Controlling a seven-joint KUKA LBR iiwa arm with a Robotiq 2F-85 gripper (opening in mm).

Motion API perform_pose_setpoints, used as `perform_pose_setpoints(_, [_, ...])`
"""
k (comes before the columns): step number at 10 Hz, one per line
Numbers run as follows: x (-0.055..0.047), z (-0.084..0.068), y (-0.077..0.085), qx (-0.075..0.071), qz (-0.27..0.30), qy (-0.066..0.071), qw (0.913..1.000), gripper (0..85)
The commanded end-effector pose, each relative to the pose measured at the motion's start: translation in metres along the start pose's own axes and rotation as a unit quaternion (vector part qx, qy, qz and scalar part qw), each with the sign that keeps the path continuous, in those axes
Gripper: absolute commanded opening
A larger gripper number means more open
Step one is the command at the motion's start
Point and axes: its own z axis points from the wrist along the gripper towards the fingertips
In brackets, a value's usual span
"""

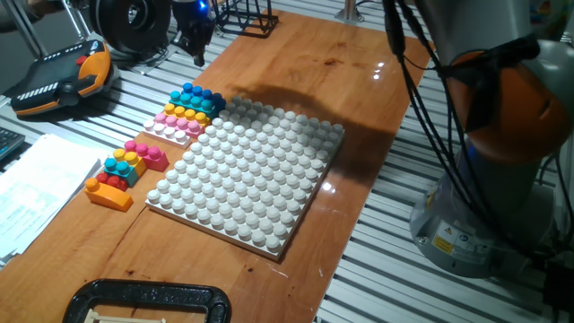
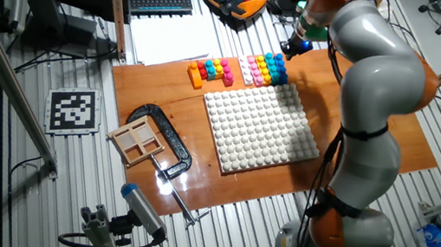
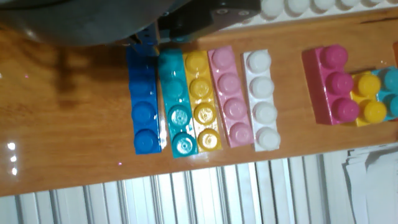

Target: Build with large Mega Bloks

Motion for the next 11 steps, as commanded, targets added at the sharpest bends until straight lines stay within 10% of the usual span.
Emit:
perform_pose_setpoints(1, [-0.005, 0.005, -0.003, -0.002, -0.005, 0.0, 1.0, 0.0])
perform_pose_setpoints(9, [-0.03, 0.041, -0.012, -0.01, -0.027, -0.007, 0.9996, 0.0])
perform_pose_setpoints(11, [-0.034, 0.05, -0.016, -0.012, -0.034, -0.004, 0.9993, 17.0])
